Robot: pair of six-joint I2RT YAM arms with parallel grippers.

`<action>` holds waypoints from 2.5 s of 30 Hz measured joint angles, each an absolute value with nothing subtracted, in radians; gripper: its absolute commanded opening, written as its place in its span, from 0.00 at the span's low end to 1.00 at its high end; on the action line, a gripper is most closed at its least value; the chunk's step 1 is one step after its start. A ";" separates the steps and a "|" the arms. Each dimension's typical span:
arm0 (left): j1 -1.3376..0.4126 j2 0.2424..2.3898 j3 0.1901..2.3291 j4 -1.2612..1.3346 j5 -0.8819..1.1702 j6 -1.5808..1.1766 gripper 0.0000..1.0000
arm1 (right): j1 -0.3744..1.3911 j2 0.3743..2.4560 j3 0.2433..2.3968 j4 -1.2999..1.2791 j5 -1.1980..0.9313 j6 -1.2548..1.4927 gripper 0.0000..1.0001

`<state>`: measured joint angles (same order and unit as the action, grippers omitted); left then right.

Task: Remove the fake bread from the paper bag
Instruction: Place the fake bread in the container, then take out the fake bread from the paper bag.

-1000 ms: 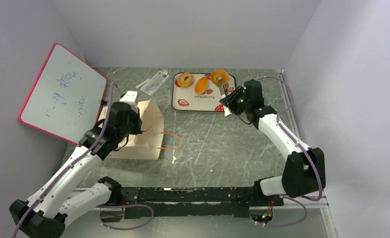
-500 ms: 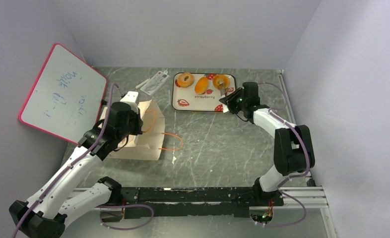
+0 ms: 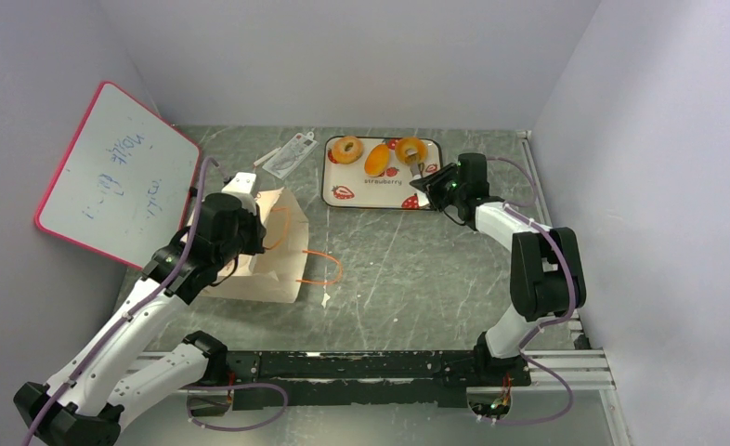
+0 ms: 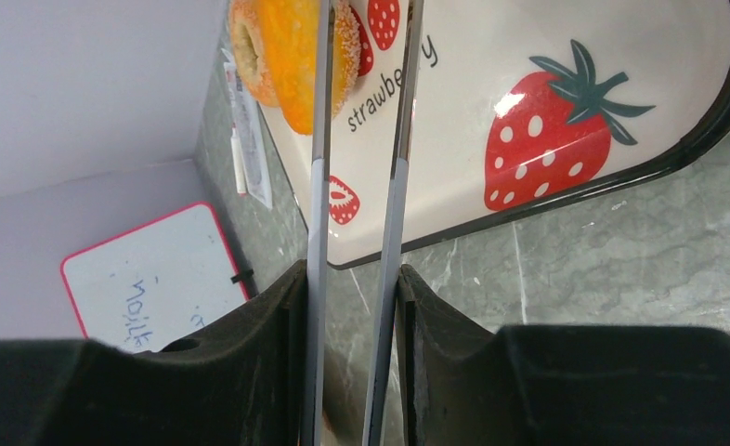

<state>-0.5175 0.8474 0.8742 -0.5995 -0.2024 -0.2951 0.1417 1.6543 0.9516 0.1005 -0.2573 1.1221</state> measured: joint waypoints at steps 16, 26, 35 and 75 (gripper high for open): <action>-0.517 0.846 0.874 -0.599 -0.202 -0.297 0.07 | 0.115 1.653 0.941 0.099 -0.284 1.119 0.46; -0.517 0.835 0.874 -0.604 -0.202 -0.306 0.07 | 0.107 1.619 0.937 0.082 -0.288 1.111 0.45; -0.517 0.810 0.874 -0.608 -0.156 -0.287 0.07 | 0.106 1.455 0.890 0.037 -0.288 1.073 0.45; -0.517 1.043 1.054 -0.776 0.262 0.102 0.07 | 0.404 0.690 0.655 -0.538 -0.682 0.776 0.40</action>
<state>-0.5167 1.0431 1.0538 -0.7765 0.2615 0.1017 0.4042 0.6903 0.6548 -0.5381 -0.6815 0.7765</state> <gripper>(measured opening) 0.074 0.410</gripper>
